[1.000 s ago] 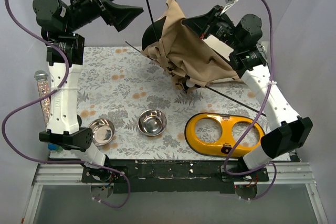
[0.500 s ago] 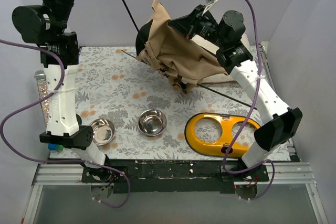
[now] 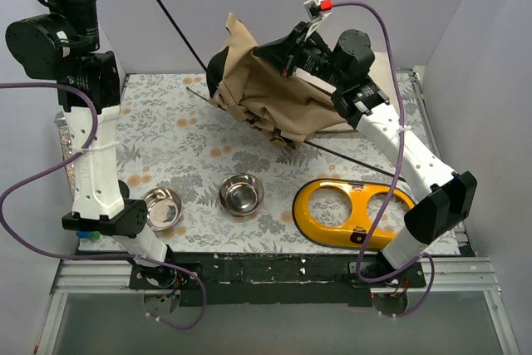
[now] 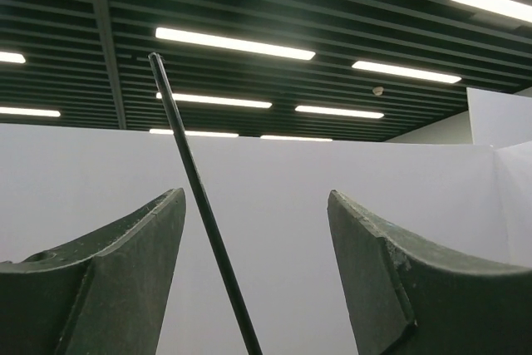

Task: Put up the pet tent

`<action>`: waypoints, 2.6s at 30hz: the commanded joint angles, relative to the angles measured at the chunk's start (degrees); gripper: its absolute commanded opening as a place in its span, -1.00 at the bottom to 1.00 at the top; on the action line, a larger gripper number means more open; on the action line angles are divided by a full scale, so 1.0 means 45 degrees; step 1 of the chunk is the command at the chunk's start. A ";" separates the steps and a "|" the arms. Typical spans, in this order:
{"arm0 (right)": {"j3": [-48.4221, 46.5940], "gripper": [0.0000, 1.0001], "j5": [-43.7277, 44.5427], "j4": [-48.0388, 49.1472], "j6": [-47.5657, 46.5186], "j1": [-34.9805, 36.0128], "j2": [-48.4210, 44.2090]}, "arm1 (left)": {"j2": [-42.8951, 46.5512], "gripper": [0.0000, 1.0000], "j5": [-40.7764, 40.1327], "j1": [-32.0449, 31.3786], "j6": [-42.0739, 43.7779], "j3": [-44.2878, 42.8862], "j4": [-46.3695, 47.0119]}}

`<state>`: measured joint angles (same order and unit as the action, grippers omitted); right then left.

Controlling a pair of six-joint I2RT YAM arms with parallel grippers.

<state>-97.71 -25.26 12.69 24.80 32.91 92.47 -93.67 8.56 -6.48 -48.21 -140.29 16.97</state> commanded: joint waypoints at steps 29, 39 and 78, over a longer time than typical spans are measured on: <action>0.3041 -0.83 -0.0362 0.1011 -0.2052 0.2199 -0.2247 | 0.5443 -1.00 0.5753 0.0132 0.6259 1.0139 -0.5120; 0.1873 0.43 -0.1163 -0.1373 -0.4083 0.2141 -0.1840 | 0.5874 -1.00 0.8232 0.0249 0.6338 1.0609 -0.4611; -0.5493 0.71 -0.3391 0.0970 -0.3245 0.3801 0.6874 | 0.6089 -1.00 0.9622 0.0268 0.5595 1.0746 -0.4650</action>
<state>-120.55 -40.05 16.58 12.19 49.58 122.02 -67.29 50.22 -5.37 -23.44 -92.29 -1.56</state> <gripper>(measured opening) 0.866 0.051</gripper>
